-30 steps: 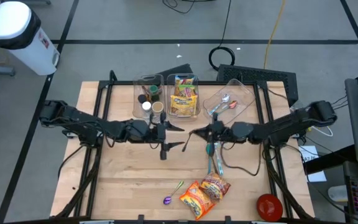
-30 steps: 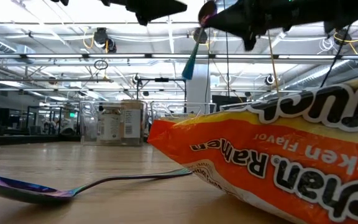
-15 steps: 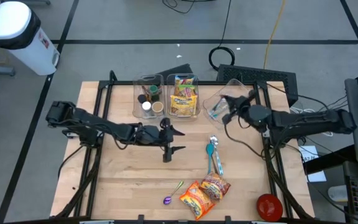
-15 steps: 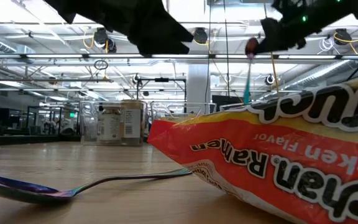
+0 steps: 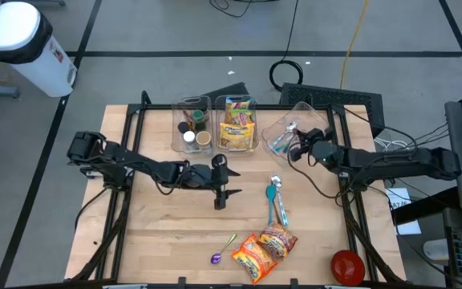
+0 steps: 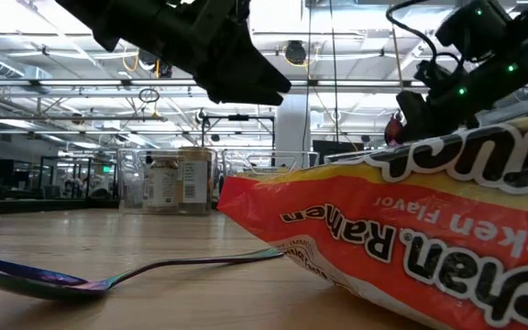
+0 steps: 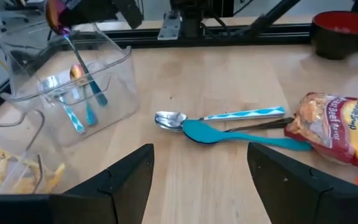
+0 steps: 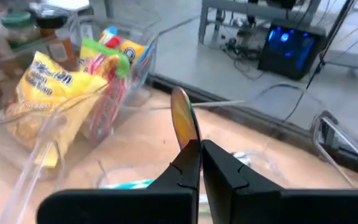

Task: Pick & Place Food Item
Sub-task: Put the blue spoon into the right transparent bin, then adjust the right transparent bin

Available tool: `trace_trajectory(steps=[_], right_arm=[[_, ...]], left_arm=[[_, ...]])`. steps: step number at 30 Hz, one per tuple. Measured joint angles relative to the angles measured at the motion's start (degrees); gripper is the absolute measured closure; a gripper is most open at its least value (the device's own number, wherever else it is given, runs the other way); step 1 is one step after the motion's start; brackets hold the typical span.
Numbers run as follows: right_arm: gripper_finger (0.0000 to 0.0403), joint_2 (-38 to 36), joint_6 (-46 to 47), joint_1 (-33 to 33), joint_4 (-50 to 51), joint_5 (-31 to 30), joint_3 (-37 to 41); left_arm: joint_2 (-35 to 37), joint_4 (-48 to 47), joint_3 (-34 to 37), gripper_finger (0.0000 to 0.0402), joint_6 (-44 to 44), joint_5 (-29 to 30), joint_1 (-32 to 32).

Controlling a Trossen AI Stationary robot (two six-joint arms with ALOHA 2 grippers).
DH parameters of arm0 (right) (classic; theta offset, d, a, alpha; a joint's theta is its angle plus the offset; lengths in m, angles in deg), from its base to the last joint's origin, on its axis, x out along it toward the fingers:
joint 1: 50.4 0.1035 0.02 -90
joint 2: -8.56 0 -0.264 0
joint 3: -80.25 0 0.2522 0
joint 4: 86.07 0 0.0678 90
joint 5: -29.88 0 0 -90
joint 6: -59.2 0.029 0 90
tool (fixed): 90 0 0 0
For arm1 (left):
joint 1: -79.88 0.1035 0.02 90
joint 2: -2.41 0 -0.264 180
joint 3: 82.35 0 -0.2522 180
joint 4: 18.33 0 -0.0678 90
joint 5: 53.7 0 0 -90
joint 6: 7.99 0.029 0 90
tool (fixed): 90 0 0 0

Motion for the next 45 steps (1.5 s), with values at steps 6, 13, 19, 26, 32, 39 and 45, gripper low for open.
trace_trajectory(steps=[6,13,19,26,32,39,45], right_arm=[[0.0403,-0.06,3.67,-1.63,-8.83,5.33,4.98],[0.0397,-0.02,2.41,-2.39,-14.13,8.38,7.83],[0.0358,0.09,0.7,-4.28,-13.56,8.97,8.05],[0.0279,-0.27,-3.57,-4.82,-13.86,8.91,7.98],[0.0205,-1.16,-6.2,-4.82,-13.85,8.77,5.92],[0.0168,-2.36,-5.3,-2.75,-13.57,23.52,-0.1],[0.0195,0.97,4.75,7.77,-7.47,31.23,-7.04]], left_arm=[[0.0,0.6,0.0,0.0135,-0.04,0.02,0.43],[0.0,0.94,0.0,0.0135,-0.53,0.04,0.97],[0.0,1.02,0.0,0.0135,-0.57,0.02,0.91],[0.0,1.03,0.0,0.0135,-0.73,0.02,0.93],[0.0,1.05,0.0,0.0135,-0.73,0.02,0.93],[0.0,1.03,0.0,0.0135,-1.77,0.02,0.93],[0.0,1.01,0.0,0.0135,-1.35,0.02,1.1]])
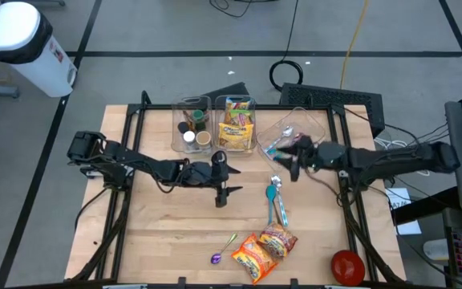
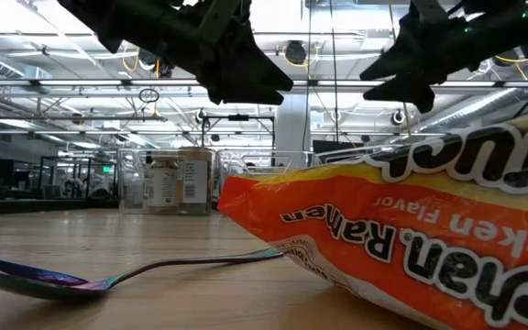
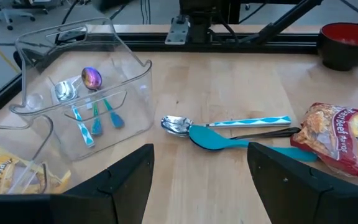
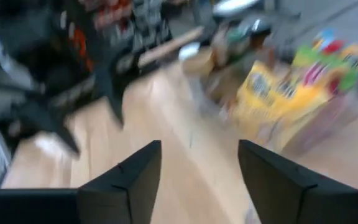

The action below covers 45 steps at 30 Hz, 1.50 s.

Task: Pick & Place Food Item
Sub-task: Adjust the right transparent bin, then put the red noodle pack into the middle transparent bin

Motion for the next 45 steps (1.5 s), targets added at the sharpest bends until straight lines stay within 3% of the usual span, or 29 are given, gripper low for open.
trace_trajectory(steps=[8,16,22,32,40,45], right_arm=[[0.0299,13.5,3.26,14.22,3.46,-10.52,-3.54],[0.0396,19.67,4.87,17.37,6.46,-22.92,-3.75],[0.0393,18.91,8.5,16.73,13.42,-27.2,-3.77],[0.0402,16.63,8.75,13.9,20.31,-27.36,-3.8],[0.0392,11.67,1.95,15.06,14.86,-25.68,-3.77],[0.0387,7.72,-4.82,16.56,8.37,-25.72,-3.77]], left_arm=[[0.02,0.0,0.0,0.0135,0.18,0.0,1.02],[0.02,0.02,0.0,0.0135,-0.25,-0.02,1.53],[0.02,0.0,0.0,0.0135,-0.39,-0.04,1.53],[0.02,0.0,0.0,0.0135,-0.38,-0.07,1.53],[0.02,-0.09,0.02,0.0135,-3.16,-0.68,1.47],[0.02,2.41,0.04,0.0135,-6.05,-8.1,1.43]])
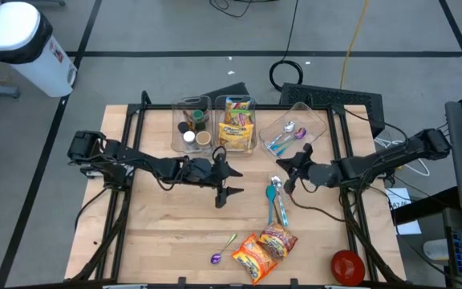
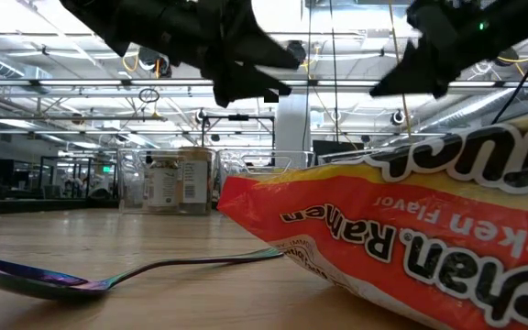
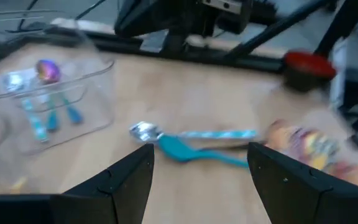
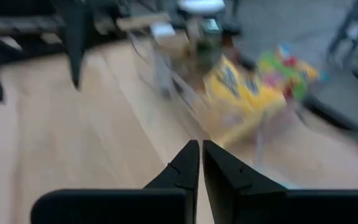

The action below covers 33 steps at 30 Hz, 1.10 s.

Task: Pick & Place Food Item
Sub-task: Put the red noodle pack into the middle transparent bin

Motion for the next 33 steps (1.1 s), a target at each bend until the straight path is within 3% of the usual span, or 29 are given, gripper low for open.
trace_trajectory(steps=[5,14,16,19,23,25,29,33], right_arm=[[0.0386,-1.77,-7.88,2.0,-8.69,0.06,0.0],[0.0365,-1.1,-11.23,5.6,-13.14,0.45,0.02],[0.0351,-0.25,-12.18,6.79,-15.0,4.92,0.04],[0.0314,1.36,-12.77,9.04,-19.81,16.57,0.07],[0.0239,4.07,-11.1,12.74,-25.14,32.09,0.04],[0.02,6.27,-10.72,15.23,-25.67,35.58,0.04],[0.0138,11.71,-9.89,19.62,-26.97,33.66,0.04],[0.0122,15.19,0.56,21.01,-18.66,26.11,0.04]], left_arm=[[0.07,1.72,-0.13,0.0135,-4.37,-1.08,-0.6],[-2.03,-1.65,-3.67,0.0135,3.98,-9.8,-5.05],[-2.03,-2.19,-3.67,0.0135,5.18,-10.39,-5.8],[-2.03,-3.65,-3.67,0.0135,5.67,-9.9,-6.36],[-2.03,-3.98,-3.67,0.0135,5.46,-9.43,-6.35],[-2.03,-4.55,-3.67,0.0135,5.46,-8.38,-6.34],[-2.03,-4.85,-3.67,0.0135,5.43,-6.75,-6.28],[-2.03,-5.1,-3.67,0.0135,5.38,-6.54,-6.19]])
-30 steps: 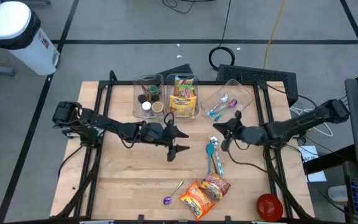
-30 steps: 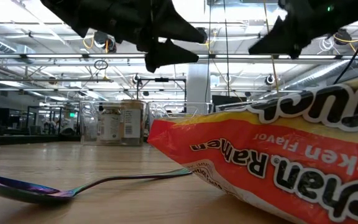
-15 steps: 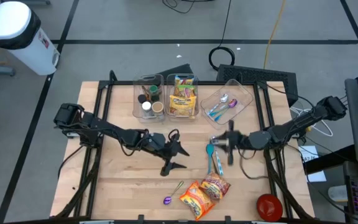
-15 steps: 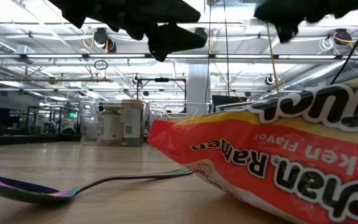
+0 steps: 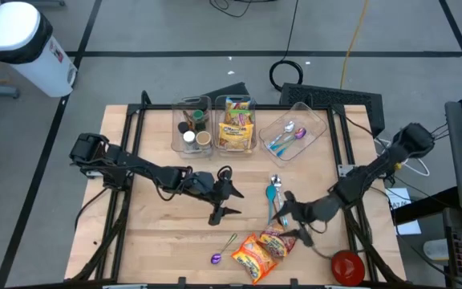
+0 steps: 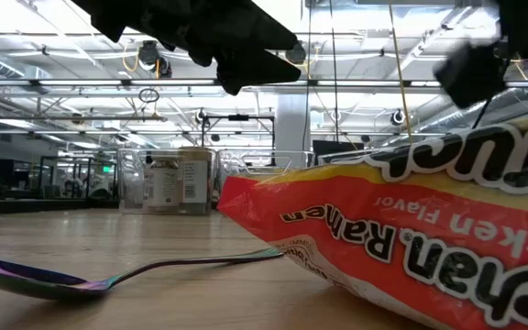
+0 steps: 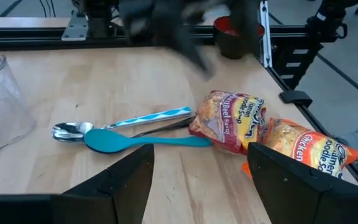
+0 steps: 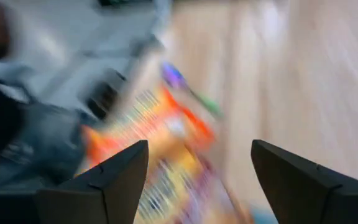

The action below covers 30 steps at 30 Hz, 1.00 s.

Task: Pick & Place Food Item
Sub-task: Put the red noodle pack into the middle transparent bin

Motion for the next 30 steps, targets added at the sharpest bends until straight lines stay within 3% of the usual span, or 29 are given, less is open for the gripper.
trace_trajectory(steps=[6,10,19,24,30], right_arm=[[0.0139,4.51,17.42,0.02,14.84,-1.23,0.0],[0.0146,7.24,21.82,0.0,13.33,3.88,0.0],[0.017,10.89,28.9,-0.56,11.08,7.07,-0.06],[0.0215,11.13,29.42,-0.87,11.1,7.35,-0.09],[0.0301,11.13,29.42,-0.87,11.33,7.13,-0.09]], left_arm=[[0.0,0.04,0.0,0.0135,-1.08,0.06,0.02],[0.0,0.06,0.0,0.0135,-1.23,0.08,0.02],[0.0,0.11,0.0,0.0135,-1.21,0.18,0.2],[0.0,0.11,0.0,0.0135,-1.19,0.25,0.42],[0.0,0.07,0.0,0.0135,-0.84,1.15,0.39]])
